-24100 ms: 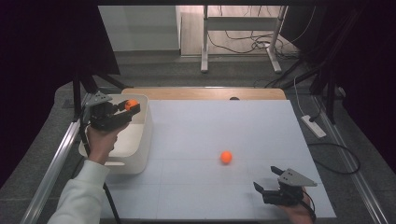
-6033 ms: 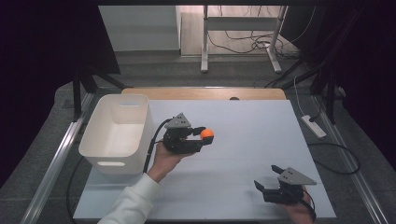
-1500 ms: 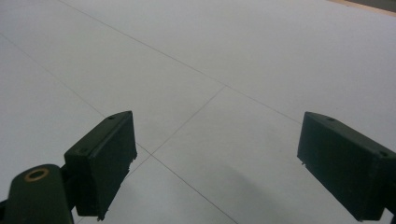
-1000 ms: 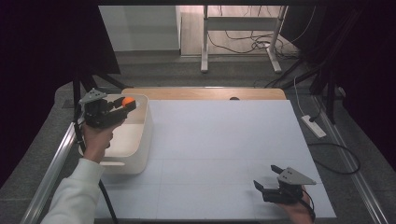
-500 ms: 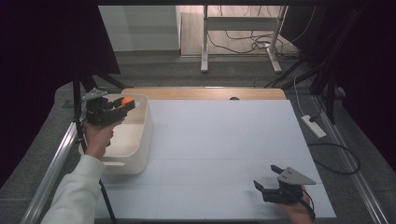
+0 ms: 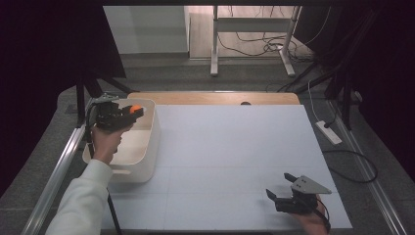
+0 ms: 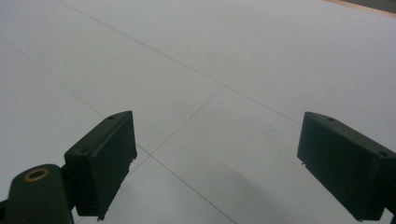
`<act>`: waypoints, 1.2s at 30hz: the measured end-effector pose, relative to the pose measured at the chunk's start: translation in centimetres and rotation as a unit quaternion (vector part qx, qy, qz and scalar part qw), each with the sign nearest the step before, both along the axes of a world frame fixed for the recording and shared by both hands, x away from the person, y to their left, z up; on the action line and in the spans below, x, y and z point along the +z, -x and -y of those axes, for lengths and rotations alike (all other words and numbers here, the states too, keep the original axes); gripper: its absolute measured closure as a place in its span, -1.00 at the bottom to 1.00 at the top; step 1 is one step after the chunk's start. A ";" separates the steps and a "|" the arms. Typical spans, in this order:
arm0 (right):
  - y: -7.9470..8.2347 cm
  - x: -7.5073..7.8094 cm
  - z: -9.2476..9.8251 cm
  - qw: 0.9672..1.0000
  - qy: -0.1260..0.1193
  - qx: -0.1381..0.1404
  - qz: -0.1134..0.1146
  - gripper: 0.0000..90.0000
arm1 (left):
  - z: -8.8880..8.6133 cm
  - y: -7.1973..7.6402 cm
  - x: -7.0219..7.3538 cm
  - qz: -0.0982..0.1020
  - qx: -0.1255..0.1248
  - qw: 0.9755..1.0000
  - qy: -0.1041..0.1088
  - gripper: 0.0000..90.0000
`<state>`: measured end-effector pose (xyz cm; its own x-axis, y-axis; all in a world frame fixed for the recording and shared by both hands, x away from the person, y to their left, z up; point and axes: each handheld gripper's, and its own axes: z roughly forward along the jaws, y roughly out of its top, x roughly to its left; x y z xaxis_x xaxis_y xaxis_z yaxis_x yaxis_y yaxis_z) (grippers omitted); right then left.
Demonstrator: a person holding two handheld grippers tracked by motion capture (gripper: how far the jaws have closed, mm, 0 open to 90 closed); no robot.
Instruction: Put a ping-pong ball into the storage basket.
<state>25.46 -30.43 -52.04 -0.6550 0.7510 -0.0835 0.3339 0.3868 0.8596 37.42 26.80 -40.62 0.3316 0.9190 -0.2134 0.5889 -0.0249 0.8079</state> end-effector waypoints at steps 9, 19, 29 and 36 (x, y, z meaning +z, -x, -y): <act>0.0 0.0 0.0 1.000 0.001 0.000 -0.001 -0.75 | 0.3 -0.5 -0.8 -0.023 -0.006 1.000 -0.006 0.12; 0.0 0.0 0.0 1.000 0.002 0.002 0.000 -0.75 | 0.5 -0.8 -1.4 -0.049 -0.017 0.999 -0.011 0.11; 0.0 0.0 0.0 1.000 0.002 0.001 0.000 -0.75 | 0.5 -0.7 -1.2 -0.042 -0.016 0.999 -0.006 0.10; -0.1 -0.1 0.0 1.000 0.006 0.002 -0.001 -0.75 | 0.8 -0.2 -0.7 -0.020 -0.020 1.000 -0.003 -0.45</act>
